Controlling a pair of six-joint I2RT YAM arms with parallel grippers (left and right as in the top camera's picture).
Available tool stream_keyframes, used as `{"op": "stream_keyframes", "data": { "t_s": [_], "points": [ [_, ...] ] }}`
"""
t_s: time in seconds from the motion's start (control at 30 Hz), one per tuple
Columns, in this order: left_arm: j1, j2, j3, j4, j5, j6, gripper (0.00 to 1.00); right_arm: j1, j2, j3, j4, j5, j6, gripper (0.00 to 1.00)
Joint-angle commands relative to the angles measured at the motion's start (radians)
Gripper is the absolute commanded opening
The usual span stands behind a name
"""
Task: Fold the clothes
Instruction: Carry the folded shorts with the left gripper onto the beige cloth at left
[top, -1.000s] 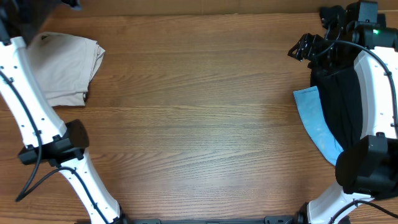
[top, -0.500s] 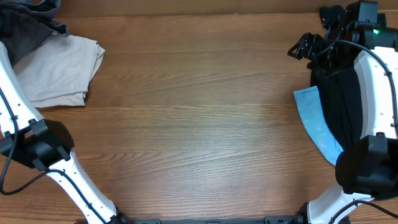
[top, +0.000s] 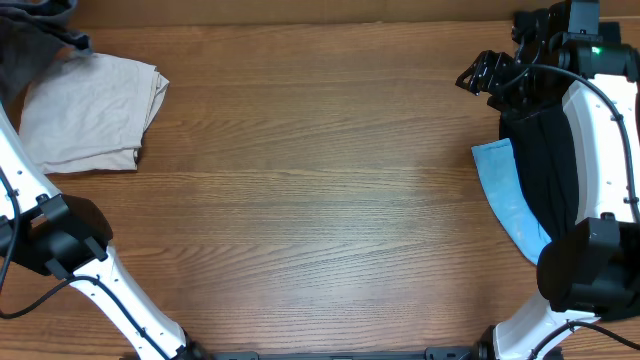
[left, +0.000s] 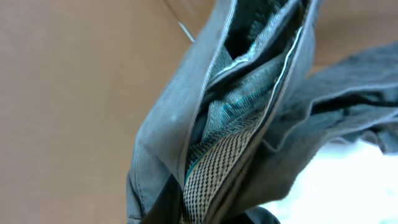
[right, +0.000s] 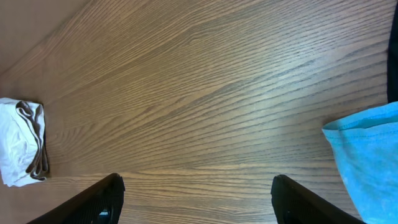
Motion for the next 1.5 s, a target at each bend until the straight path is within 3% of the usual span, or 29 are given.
{"op": "stream_keyframes", "data": {
  "t_s": [0.0, 0.3, 0.47, 0.57, 0.73, 0.87, 1.3, 1.47],
  "points": [
    [0.003, -0.026, 0.006, -0.085, 0.084, -0.018, 0.04, 0.004, -0.003, -0.006, 0.001, -0.012, 0.007, 0.79],
    [-0.003, -0.026, -0.098, -0.342, 0.101, -0.207, 0.05, 0.004, -0.003, -0.006, -0.004, -0.011, 0.006, 0.79],
    [-0.008, -0.026, -0.166, -0.372, 0.305, -0.214, 0.12, 0.006, -0.003, -0.006, -0.004, -0.012, 0.006, 0.79],
    [-0.019, -0.026, -0.211, -0.406, 0.387, -0.214, 0.26, 0.013, -0.003, -0.006, -0.002, -0.012, 0.006, 0.79],
    [-0.066, -0.026, -0.313, -0.47, 0.402, -0.208, 0.71, 0.016, -0.003, -0.006, 0.0, -0.011, 0.006, 0.79],
    [-0.11, -0.026, -0.373, -0.466, 0.403, -0.178, 0.83, 0.016, -0.003, -0.006, 0.013, -0.011, 0.006, 0.79],
    [-0.213, -0.037, -0.195, -0.444, 0.377, -0.18, 0.81, 0.016, -0.003, -0.006, 0.007, -0.012, 0.006, 0.79],
    [-0.218, -0.039, -0.181, -0.444, 0.537, -0.125, 0.81, 0.024, -0.004, 0.0, 0.017, -0.012, -0.021, 0.73]
  ]
}}
